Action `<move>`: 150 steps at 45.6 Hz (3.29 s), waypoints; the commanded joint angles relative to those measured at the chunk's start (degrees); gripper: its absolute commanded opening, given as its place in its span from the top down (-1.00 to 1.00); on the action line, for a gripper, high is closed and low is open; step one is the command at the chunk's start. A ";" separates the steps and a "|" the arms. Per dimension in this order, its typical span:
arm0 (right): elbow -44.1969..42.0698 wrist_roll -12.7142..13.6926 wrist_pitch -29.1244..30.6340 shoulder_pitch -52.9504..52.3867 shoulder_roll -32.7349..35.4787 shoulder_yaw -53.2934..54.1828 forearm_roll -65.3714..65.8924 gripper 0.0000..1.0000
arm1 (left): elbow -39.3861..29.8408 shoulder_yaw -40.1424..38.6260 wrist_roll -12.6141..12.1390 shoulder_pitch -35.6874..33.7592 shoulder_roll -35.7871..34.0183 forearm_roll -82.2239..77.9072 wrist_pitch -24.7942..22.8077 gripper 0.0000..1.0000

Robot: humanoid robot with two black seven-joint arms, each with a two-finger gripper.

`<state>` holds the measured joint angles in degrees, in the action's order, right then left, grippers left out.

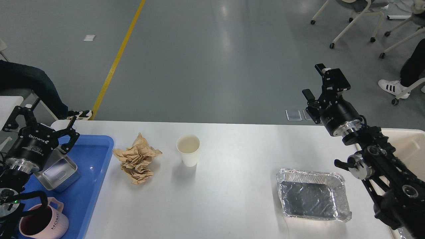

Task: Tidy desktop
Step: 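Withdraw the left gripper and swing the right arm outward, then lower the right gripper to the foil tray's nearer edge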

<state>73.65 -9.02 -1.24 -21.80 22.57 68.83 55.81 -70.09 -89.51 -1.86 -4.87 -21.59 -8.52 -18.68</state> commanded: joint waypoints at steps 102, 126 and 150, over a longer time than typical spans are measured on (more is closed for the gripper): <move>-10.63 2.87 15.57 -21.18 30.25 -70.06 21.89 -1.00 | 4.35 7.77 0.10 -2.96 0.50 -0.19 3.21 -0.94; -13.10 2.43 13.90 -17.05 24.98 -69.79 20.66 -0.72 | 4.35 7.86 0.01 -2.87 0.41 -0.19 3.39 -0.94; -15.29 1.90 12.05 -15.38 21.29 -70.06 20.48 0.92 | 4.53 7.86 -0.43 -2.69 -0.47 -0.10 3.47 -0.94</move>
<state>58.23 -6.90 10.88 -37.23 44.04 -1.23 76.40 -65.66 -81.65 -2.27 -7.56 -22.10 -8.63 -15.21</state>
